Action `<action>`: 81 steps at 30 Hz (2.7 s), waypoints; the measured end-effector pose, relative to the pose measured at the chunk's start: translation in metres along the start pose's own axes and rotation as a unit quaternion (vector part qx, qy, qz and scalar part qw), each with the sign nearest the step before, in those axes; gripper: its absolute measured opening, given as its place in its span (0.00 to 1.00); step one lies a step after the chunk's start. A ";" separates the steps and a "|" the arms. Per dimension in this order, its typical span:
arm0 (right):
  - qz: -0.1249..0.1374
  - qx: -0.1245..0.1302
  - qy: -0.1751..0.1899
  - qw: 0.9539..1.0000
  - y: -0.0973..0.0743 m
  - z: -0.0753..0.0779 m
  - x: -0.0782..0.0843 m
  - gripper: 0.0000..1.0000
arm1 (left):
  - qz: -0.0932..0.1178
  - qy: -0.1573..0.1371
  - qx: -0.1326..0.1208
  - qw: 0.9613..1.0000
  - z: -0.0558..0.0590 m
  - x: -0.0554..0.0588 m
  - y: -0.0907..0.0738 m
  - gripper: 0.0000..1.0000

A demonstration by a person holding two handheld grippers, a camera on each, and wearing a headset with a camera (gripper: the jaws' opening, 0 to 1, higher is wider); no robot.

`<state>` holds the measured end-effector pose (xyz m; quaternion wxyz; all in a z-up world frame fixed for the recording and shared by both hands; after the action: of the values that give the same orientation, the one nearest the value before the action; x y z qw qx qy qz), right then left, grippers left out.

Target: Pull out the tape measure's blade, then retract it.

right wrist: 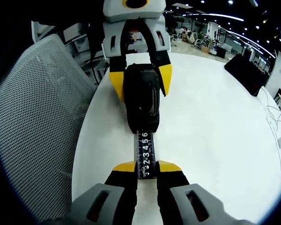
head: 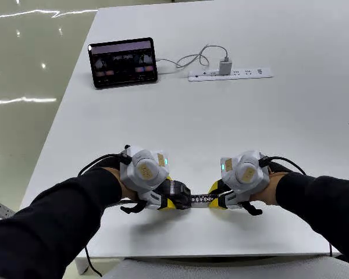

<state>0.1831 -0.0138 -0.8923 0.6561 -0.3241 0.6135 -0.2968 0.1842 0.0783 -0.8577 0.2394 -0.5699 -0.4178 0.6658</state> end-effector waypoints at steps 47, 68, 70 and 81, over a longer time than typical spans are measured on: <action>-0.010 0.007 0.007 1.000 -0.015 -0.002 0.017 0.11 | 0.000 0.006 0.003 1.000 0.001 0.000 0.000 0.32; -0.014 0.009 0.011 1.000 -0.020 -0.002 0.024 0.11 | -0.001 0.006 0.002 1.000 0.001 0.000 0.000 0.32; -0.014 0.010 0.013 1.000 -0.020 -0.002 0.025 0.11 | -0.001 0.007 0.001 1.000 0.002 0.000 0.000 0.32; -0.014 0.011 0.013 1.000 -0.023 -0.004 0.029 0.10 | 0.000 0.006 0.001 1.000 0.002 0.000 0.000 0.32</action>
<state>0.1816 -0.0510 -0.8918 0.6471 -0.3219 0.6142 -0.3169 0.1828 0.0777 -0.8574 0.2431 -0.5737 -0.4157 0.6626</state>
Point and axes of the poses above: the centre of the closed fingertips' face, and the gripper's own axes: y roughly forward along the fingers, z roughly to its right, x roughly out of its underside, the point moved 2 cm from there along -y, roughly backward along the fingers, and after that the axes turned 4 degrees about -y, right-handed, at the moved point
